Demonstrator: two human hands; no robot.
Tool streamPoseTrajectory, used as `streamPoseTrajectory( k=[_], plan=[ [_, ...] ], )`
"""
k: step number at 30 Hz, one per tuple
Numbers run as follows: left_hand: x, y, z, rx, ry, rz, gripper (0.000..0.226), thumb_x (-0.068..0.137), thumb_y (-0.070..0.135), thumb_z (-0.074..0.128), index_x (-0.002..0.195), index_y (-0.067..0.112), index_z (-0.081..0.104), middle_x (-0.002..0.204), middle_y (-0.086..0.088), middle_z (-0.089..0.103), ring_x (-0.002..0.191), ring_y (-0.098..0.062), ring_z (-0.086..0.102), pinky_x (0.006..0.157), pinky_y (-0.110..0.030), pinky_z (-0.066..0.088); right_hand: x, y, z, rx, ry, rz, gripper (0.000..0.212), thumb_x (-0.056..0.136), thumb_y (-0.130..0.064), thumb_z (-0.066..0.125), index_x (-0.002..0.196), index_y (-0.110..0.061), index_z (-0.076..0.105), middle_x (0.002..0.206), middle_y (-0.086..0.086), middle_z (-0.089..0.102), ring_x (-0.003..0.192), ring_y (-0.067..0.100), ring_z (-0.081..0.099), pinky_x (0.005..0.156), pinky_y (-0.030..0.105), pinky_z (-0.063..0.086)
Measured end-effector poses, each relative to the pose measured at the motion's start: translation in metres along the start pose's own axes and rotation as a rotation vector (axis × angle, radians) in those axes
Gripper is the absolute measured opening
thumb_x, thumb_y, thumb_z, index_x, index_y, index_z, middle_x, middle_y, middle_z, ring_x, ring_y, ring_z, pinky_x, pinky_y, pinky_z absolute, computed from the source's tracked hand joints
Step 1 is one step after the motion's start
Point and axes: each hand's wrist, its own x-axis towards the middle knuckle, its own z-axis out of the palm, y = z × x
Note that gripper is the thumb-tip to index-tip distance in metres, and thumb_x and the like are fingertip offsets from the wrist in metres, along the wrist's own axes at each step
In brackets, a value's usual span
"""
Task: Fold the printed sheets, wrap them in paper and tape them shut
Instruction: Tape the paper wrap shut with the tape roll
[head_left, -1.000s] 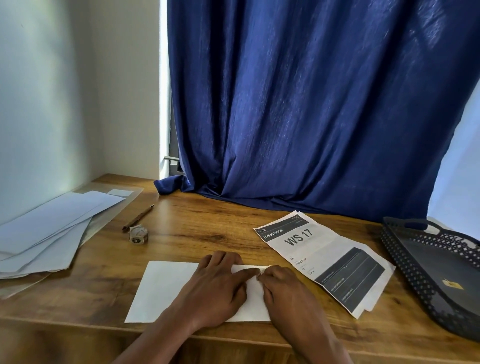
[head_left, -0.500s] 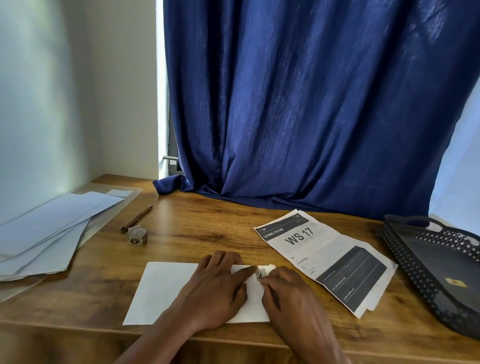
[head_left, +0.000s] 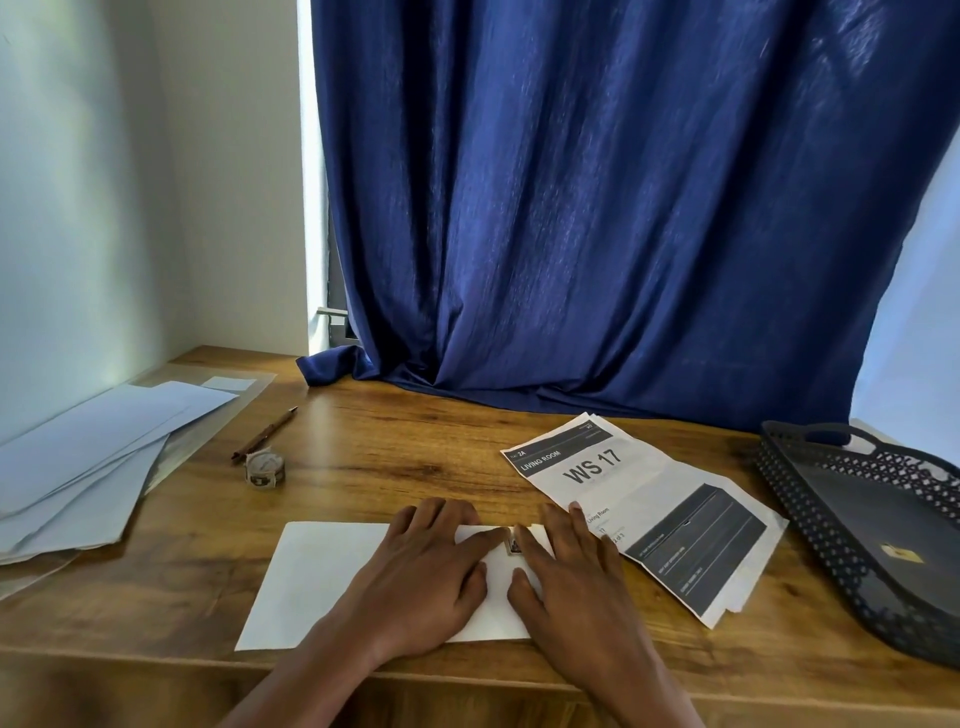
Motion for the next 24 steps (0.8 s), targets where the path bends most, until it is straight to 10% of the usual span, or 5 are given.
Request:
streamPoseTrajectory(
  k=[16,24],
  plan=[
    [-0.0024,-0.0005,0.0016,0.002,0.004,-0.016,0.075,0.095,0.060,0.009,0.161,0.029,0.027,0.156,0.008,0.031,0.144,-0.013,0.025,0.124,-0.037,0.021,-0.0103,0.0023,-0.0007,0.185,0.190,-0.067,0.043,0.098,-0.058,0.047,0.139,-0.047,0.054,0.168,-0.012,0.016,0.153,0.005,-0.004,0.122,0.030,0.005],
    [-0.0023,0.0011,0.0022,-0.004,0.020,-0.062,0.093,0.084,0.067,-0.003,0.162,0.024,0.025,0.168,0.006,0.015,0.154,-0.017,0.010,0.126,-0.033,0.008,-0.0055,-0.0013,-0.0032,0.114,0.027,0.028,0.103,0.067,-0.081,-0.010,0.157,-0.042,0.019,0.170,-0.005,-0.003,0.155,0.018,-0.017,0.125,0.044,-0.002]
  ],
)
